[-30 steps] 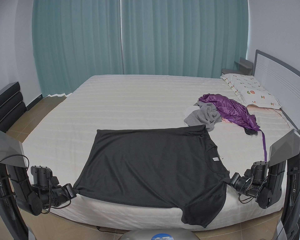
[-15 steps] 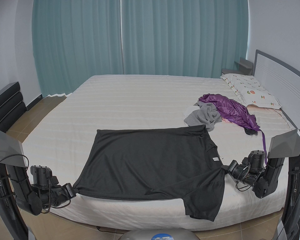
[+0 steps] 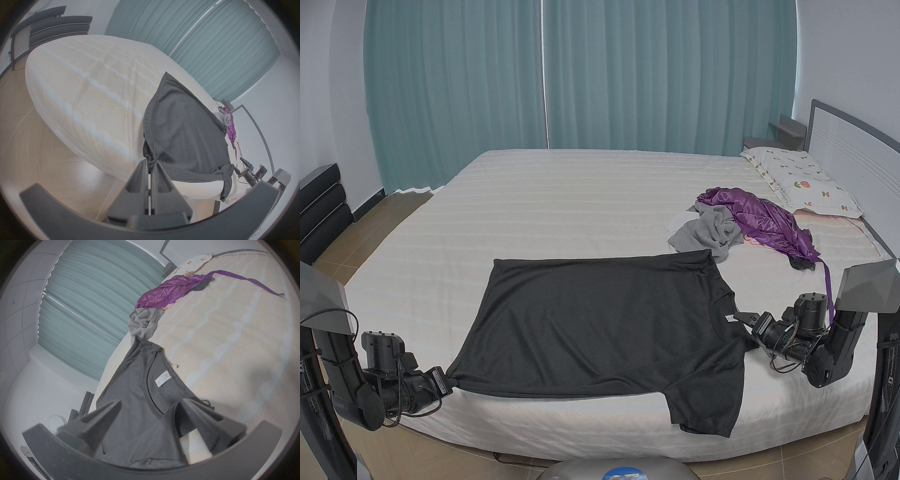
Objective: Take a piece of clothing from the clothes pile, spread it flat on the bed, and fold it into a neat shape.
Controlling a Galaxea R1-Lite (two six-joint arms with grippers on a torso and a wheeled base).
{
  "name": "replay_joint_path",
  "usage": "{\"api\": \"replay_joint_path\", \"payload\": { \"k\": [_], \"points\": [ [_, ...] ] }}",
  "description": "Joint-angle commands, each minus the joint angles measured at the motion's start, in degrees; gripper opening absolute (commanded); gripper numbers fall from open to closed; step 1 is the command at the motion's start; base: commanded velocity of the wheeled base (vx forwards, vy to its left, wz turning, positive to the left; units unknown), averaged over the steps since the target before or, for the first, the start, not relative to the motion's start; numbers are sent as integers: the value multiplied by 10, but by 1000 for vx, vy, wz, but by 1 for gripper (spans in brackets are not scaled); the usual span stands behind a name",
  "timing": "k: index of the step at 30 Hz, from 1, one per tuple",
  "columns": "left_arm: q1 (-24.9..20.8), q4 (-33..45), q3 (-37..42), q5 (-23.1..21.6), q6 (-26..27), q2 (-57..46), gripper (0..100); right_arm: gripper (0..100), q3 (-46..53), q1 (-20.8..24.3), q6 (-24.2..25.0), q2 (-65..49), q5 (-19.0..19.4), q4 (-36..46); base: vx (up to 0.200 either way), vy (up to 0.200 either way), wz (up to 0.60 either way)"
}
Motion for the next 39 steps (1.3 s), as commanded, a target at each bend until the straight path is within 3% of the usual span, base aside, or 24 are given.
{"api": "replay_joint_path", "payload": {
  "k": [1,9,12,16,20,39],
  "points": [
    [0,0,0,0,0,1,0,100,28,-18,-15,-25,7,-15,0,0,0],
    [0,0,0,0,0,1,0,100,129,-41,-80,-58,70,-57,0,0,0],
    [0,0,0,0,0,0,0,100,197,-32,-81,-49,114,-123,0,0,0],
    [0,0,1,0,0,-1,0,100,237,-14,-109,-25,152,-130,0,0,0],
    [0,0,1,0,0,-1,0,100,243,0,-144,1,156,-130,0,0,0],
    [0,0,0,0,0,1,0,100,201,42,-110,30,139,-130,0,0,0]
  ]
}}
